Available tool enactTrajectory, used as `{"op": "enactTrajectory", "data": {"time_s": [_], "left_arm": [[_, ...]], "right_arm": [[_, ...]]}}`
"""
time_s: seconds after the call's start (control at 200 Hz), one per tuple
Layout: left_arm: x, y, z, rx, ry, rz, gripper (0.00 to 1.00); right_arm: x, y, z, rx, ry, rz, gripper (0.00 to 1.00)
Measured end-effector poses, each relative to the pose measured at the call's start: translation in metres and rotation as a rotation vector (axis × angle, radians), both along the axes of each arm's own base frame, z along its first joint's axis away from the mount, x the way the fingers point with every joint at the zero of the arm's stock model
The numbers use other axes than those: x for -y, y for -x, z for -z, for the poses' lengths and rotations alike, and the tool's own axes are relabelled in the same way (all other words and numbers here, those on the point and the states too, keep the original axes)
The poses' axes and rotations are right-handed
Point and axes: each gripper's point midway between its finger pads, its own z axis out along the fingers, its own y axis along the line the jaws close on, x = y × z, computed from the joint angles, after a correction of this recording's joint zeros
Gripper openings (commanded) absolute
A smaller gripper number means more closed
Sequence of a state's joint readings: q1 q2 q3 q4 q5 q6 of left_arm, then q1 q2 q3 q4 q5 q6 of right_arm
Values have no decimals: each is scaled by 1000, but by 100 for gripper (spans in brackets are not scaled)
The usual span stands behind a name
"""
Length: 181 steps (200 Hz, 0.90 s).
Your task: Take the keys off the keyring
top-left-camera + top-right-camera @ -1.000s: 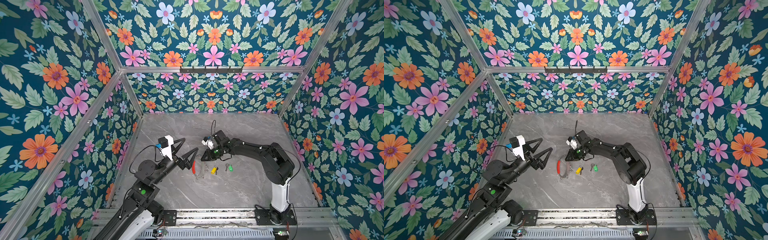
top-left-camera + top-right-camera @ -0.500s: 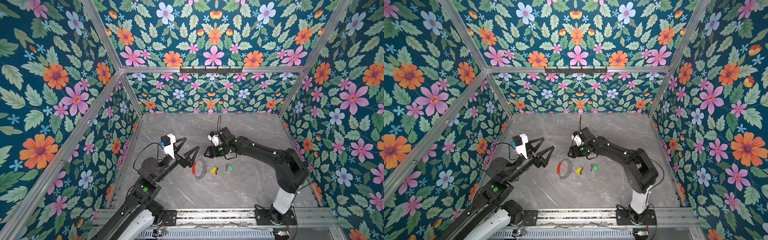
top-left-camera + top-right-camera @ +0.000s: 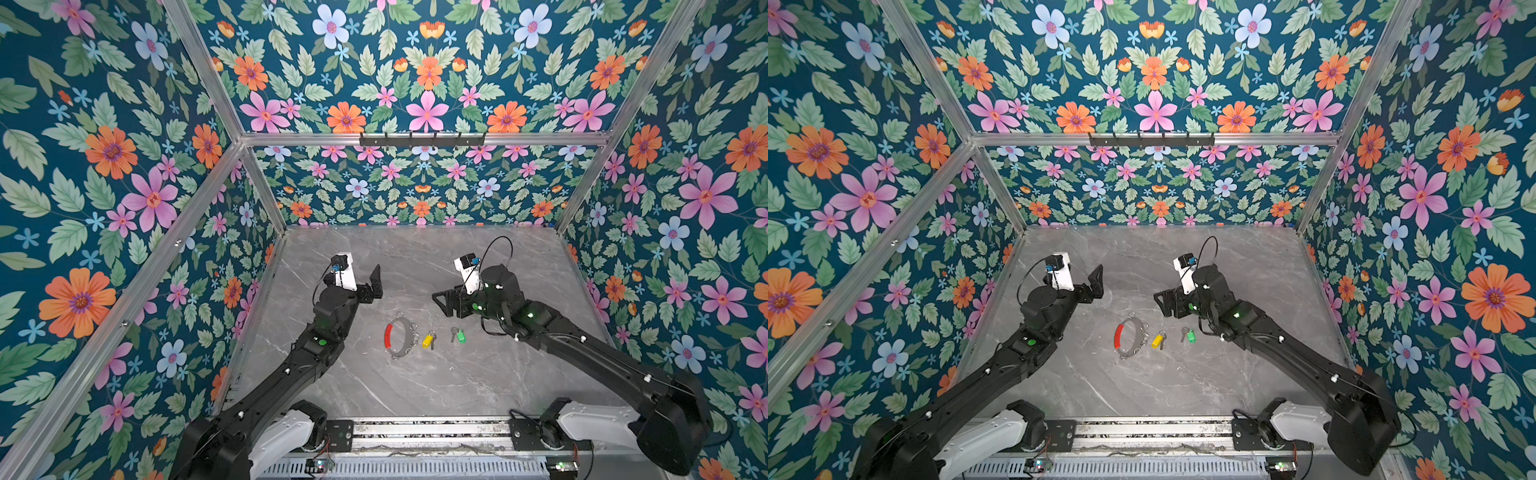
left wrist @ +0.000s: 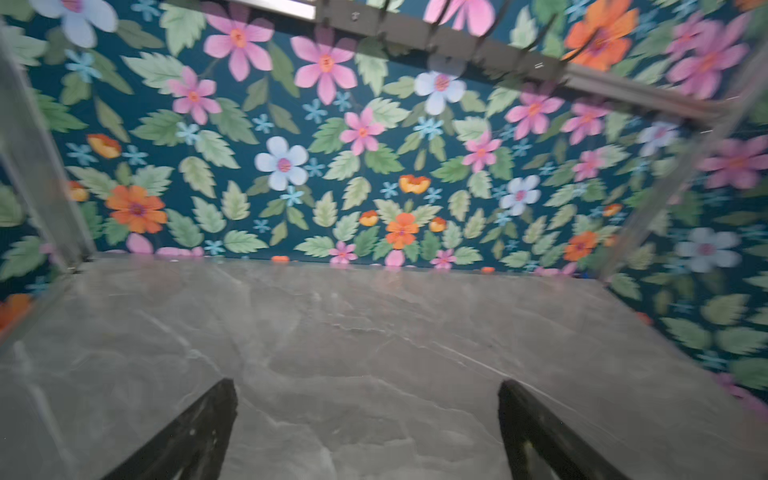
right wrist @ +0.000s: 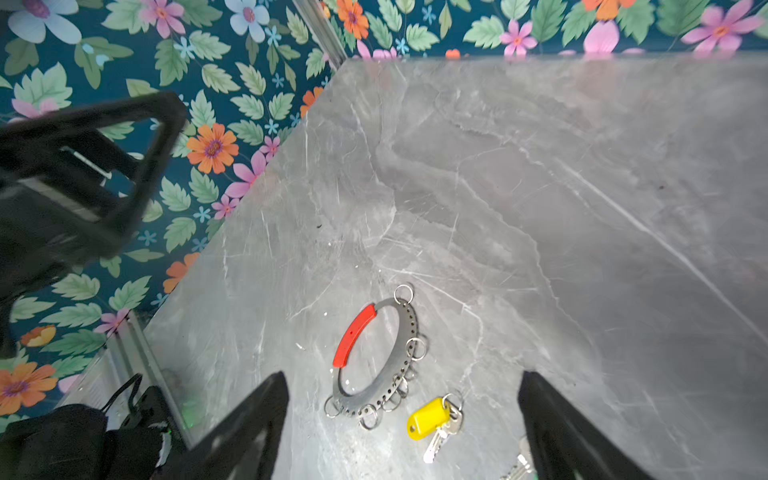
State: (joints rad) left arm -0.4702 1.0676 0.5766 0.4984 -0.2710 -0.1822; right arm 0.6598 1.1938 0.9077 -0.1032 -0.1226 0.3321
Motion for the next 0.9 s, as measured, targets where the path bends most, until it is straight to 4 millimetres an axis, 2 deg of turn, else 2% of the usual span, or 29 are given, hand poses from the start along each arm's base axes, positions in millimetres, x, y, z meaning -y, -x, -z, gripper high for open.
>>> {"op": "enactTrajectory", "data": {"time_s": [0.09,0.185,0.285,0.385,0.455,0.575,0.67,0.805,0.905], "left_arm": [[-41,-27,26,-43,-83,-158,100],[-79,-42,59,-113,-146,-275,100],[-115,-39,96,-193,-187,-356,100],[-141,-29,124,-244,-199,-414,100],[-148,-25,138,-253,-216,-424,100],[-146,-21,155,-245,-237,-382,100],[-149,-19,161,-210,-223,-377,100],[-140,-13,182,-214,-235,-317,100],[-147,-24,163,-145,-207,-326,100]], "right_arm": [[12,1,-6,41,4,41,99],[25,0,-13,77,15,97,99],[39,-2,-23,115,25,162,99],[52,-2,-31,151,32,213,99],[62,-5,-31,162,36,249,99],[84,-15,-35,175,43,325,99],[111,-28,-33,175,60,419,99],[170,-44,-9,171,134,582,99],[209,-49,22,186,208,674,99]]}}
